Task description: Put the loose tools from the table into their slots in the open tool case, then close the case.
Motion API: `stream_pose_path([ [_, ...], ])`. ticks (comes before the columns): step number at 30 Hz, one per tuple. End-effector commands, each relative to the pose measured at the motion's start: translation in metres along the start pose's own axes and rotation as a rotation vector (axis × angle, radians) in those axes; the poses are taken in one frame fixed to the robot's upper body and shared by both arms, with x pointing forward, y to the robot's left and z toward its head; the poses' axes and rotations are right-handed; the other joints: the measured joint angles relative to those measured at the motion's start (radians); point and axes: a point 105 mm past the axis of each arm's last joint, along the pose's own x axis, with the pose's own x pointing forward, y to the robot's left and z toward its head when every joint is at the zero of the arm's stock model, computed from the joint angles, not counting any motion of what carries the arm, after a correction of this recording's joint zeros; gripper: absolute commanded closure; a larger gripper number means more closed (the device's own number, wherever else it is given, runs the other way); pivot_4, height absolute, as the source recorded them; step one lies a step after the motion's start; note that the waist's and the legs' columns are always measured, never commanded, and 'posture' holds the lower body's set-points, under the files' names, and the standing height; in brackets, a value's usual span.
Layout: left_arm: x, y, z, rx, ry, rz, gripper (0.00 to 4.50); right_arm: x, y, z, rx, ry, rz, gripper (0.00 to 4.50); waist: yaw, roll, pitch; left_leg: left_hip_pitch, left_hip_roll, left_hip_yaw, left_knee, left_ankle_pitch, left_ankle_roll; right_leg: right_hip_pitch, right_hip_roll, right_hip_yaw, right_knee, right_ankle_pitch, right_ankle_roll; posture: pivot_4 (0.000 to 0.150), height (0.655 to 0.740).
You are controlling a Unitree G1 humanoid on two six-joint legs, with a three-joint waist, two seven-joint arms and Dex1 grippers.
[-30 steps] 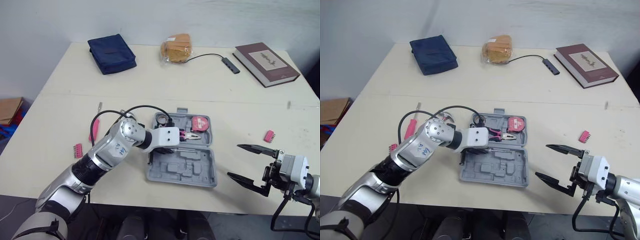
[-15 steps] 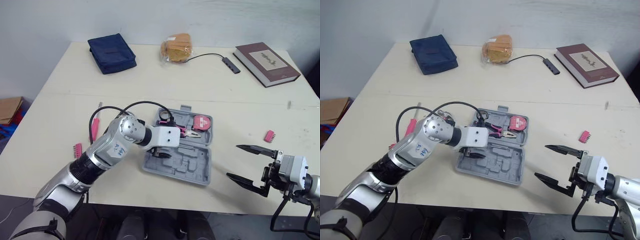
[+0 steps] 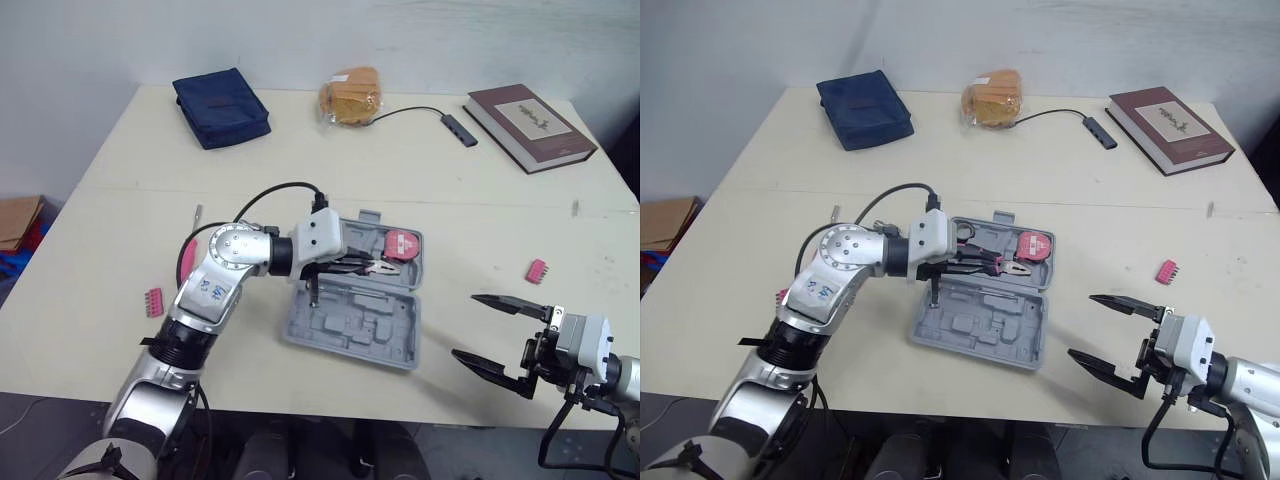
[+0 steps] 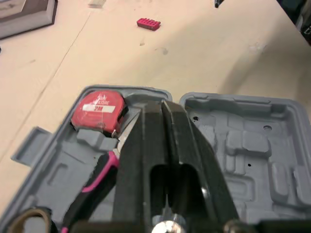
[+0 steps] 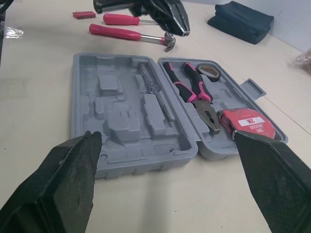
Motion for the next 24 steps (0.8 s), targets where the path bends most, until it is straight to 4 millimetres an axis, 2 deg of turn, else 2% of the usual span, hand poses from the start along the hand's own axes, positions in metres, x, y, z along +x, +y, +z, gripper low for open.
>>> stream_pose_path([
  [1,0.001,0.002,0.002,-0.06,-0.067,0.014,4.49,-0.001,-0.001,0.007,-0.035,-0.022,-0.012,0.0,0.0,0.0,0.0,0.0,0.0,0.0,0.0,0.0,0.0,0.0,0.0,0.0,0.0,0.0,0.0,0.15,0.74],
  [9,-0.004,-0.002,-0.052,-0.081,0.154,0.031,4.49,-0.002,-0.001,0.004,-0.034,-0.021,-0.026,0.0,0.0,0.0,0.0,0.0,0.0,0.0,0.0,0.0,0.0,0.0,0.0,-0.001,0.0,0.0,0.0,0.15,0.74],
  [12,-0.004,-0.009,-0.058,-0.104,0.181,-0.002,4.49,-0.001,-0.001,0.003,-0.035,-0.02,-0.026,0.0,-0.001,0.0,0.0,0.0,0.0,0.0,0.0,0.0,0.0,0.0,0.001,-0.001,0.0,0.0,0.0,0.15,0.74],
  [18,-0.004,-0.005,-0.065,-0.135,0.203,0.042,4.49,-0.001,-0.003,0.003,-0.045,-0.025,-0.029,0.0,0.0,0.0,0.0,0.0,0.0,0.0,0.0,0.0,0.0,0.0,0.0,0.0,0.0,0.0,0.0,0.15,0.74],
  [24,-0.006,-0.015,-0.074,-0.133,0.26,-0.015,4.49,-0.002,-0.003,0.001,-0.047,-0.02,-0.025,0.0,0.0,0.0,0.0,0.0,0.0,0.0,0.0,0.0,0.0,0.0,0.0,-0.001,0.0,0.0,0.0,0.15,0.74],
])
